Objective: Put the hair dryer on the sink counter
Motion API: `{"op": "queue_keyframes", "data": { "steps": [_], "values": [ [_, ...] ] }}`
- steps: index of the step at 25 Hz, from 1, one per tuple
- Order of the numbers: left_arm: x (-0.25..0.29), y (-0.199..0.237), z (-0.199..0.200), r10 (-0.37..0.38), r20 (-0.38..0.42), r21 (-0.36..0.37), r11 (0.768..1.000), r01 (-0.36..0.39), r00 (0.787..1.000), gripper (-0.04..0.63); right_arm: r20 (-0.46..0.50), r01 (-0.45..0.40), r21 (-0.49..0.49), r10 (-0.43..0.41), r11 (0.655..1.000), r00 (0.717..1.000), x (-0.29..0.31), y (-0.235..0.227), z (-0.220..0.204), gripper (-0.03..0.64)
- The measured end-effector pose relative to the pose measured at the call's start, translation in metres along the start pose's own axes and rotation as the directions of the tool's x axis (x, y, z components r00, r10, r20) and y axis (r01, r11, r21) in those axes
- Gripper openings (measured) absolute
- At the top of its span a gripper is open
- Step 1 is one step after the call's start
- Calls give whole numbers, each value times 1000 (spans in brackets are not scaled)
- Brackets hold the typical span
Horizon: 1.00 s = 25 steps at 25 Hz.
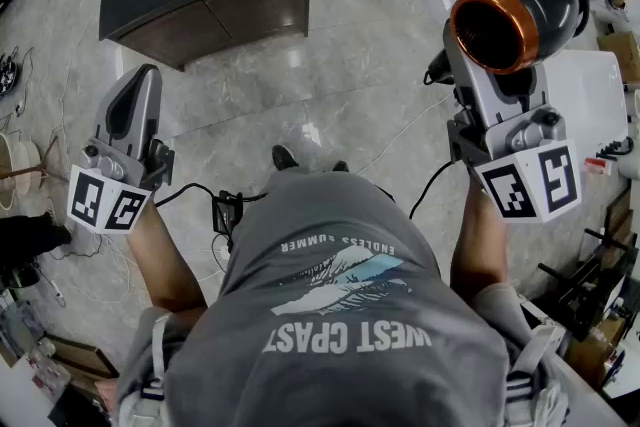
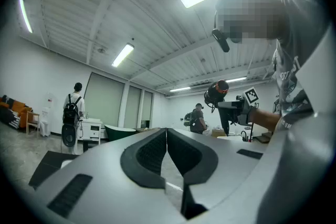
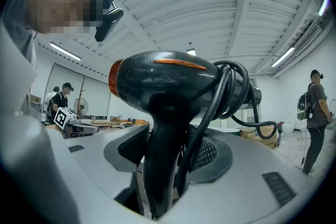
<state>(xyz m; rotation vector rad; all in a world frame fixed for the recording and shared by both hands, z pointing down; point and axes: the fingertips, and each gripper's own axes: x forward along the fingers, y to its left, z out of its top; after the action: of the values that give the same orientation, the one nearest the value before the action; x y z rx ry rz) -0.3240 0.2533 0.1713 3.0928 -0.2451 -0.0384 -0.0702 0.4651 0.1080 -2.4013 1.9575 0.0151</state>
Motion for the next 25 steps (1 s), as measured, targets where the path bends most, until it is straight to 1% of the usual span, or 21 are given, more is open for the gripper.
{"op": "queue_keyframes", "data": {
  "steps": [3,5,12,14,18,22,25],
  "values": [
    [5,-32,3,-20,6,1,1000,20,1000,21,-7,-7,1,7,1000,1000,-20,-11,3,241],
    [4,-45,2,-19,2,3,1000,19,1000,21,-7,-11,4,11,1000,1000,-31,-15,3,241],
    [4,-61,1,4,1,-1,1000,-4,1000,21,-9,-23,-3,23,1000,1000,-45,-26,3,241],
    [10,-58,-2,5,1,-5,1000,-5,1000,21,-15,-24,-9,24,1000,1000,-39,-31,0,241],
    [22,-37,-7,21,1,1,1000,-21,1000,21,-23,-23,-21,23,1000,999,-16,-33,-8,241],
    [40,-22,-2,41,-16,58,998,-40,999,21,-20,-20,-27,20,999,1000,2,-36,-10,241],
    [47,-5,2,42,-27,98,994,-39,999,21,-14,-13,-19,13,1000,1000,22,-32,-10,241]
  ]
}}
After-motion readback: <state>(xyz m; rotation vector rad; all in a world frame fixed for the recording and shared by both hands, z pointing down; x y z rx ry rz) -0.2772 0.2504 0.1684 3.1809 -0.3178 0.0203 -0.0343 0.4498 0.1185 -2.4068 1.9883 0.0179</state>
